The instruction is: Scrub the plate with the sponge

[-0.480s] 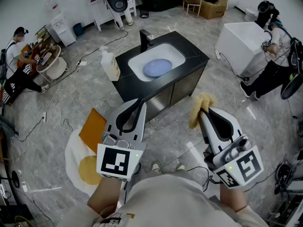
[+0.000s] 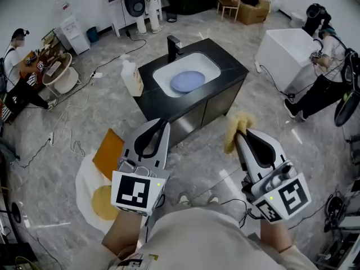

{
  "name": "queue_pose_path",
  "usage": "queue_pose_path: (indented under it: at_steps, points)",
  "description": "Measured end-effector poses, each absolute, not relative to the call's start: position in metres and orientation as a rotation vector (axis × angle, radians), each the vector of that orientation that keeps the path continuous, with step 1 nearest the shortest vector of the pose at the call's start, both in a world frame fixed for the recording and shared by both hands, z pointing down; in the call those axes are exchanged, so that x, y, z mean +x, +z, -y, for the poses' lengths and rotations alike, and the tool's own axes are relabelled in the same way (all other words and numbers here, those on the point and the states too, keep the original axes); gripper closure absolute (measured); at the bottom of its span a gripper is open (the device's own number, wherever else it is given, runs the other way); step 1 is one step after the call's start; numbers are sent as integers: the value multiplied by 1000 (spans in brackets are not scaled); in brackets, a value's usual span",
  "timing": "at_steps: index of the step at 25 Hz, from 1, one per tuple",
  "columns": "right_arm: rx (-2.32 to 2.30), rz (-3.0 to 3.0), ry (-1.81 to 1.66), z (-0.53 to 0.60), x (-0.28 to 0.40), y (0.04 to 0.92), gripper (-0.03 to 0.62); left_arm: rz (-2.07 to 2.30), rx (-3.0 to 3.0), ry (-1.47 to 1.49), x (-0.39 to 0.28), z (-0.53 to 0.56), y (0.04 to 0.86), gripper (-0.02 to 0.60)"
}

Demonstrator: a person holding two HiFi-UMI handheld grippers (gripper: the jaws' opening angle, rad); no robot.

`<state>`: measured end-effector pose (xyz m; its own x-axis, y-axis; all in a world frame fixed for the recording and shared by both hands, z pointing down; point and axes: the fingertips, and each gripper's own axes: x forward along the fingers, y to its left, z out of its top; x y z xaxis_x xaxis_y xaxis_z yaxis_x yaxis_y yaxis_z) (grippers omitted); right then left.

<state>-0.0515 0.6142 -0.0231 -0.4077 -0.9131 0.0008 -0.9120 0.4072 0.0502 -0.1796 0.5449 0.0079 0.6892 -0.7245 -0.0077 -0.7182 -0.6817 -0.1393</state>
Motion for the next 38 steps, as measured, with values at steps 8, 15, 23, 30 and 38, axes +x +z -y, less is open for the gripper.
queue_pose_path:
  at_steps: [8,15,23,30,38]
  points:
    - [1678,2600,-57,-612,-72,-16,549,-1199,-2737,-87,-205,-534,20,545]
    - [1704,2582,-66,-601,-69,-9,549,-1206,-2749,-67,-206,-526,24,545]
    - [1643,2621,-30,-566,-66,19,549,-1263,-2696,-113,-210,-501,42,545]
    - [1583,2651,3,-510,-44,33,549,-1342,-2682,-90,-194,-455,52,545]
    - [1476,2655,102,-416,0,56,549,-1420,-2725,-202,-151,-367,76,545]
